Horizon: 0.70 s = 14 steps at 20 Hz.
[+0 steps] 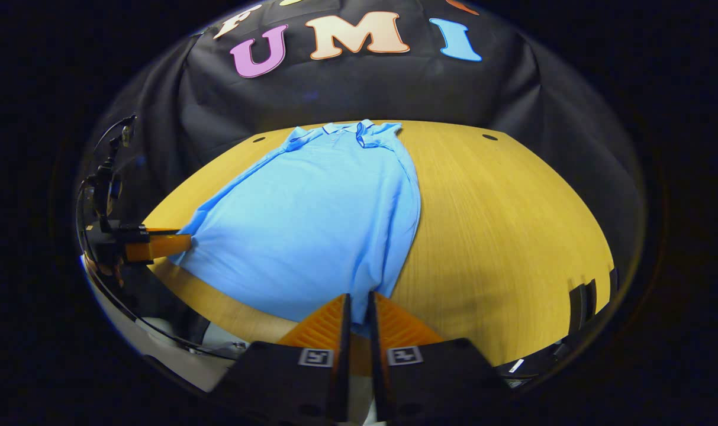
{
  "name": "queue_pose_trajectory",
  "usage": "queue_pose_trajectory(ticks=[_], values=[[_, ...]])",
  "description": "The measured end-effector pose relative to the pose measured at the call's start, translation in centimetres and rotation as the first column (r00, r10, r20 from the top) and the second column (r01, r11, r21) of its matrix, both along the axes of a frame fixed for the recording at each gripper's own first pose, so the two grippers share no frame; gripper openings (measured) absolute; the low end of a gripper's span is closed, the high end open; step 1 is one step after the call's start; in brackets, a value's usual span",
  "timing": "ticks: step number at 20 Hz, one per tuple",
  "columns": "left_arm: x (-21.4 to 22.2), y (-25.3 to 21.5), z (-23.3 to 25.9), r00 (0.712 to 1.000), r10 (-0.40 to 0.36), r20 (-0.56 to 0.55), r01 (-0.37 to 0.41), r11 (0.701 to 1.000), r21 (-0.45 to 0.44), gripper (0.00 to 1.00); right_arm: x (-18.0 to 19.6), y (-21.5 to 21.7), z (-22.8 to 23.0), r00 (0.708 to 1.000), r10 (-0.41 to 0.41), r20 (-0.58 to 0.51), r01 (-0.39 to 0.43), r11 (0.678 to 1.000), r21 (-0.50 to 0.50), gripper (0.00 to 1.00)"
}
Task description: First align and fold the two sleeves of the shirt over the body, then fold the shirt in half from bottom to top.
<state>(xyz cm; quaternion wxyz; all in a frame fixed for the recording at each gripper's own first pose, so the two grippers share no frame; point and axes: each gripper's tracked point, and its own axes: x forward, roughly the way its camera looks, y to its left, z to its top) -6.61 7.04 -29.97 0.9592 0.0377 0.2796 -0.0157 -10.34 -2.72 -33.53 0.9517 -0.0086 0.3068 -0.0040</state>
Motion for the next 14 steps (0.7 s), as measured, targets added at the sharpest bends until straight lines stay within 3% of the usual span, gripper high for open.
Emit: queue_pose_trajectory(ticks=[2, 6, 14], values=[[0.0, 0.1, 0.0, 1.0, 0.024, -0.005, -0.024, 0.999, -0.04, 0.0, 0.0, 0.2, 0.2, 1.0, 0.002, -0.015, -0.002, 1.0, -0.001, 0.02], [0.2, 0.8, 0.7, 0.997, 0.08, -0.021, -0.081, 0.994, -0.077, 0.0, 0.8, 0.4, 2.2, 1.0, -0.004, 0.028, 0.003, 1.0, 0.006, 0.01], [5.7, -0.5, 7.7, 0.99, 0.094, 0.104, -0.079, 0.987, -0.143, 0.0, 6.9, -0.7, 8.2, 0.993, 0.019, 0.117, -0.016, 1.0, -0.025, 0.03]])
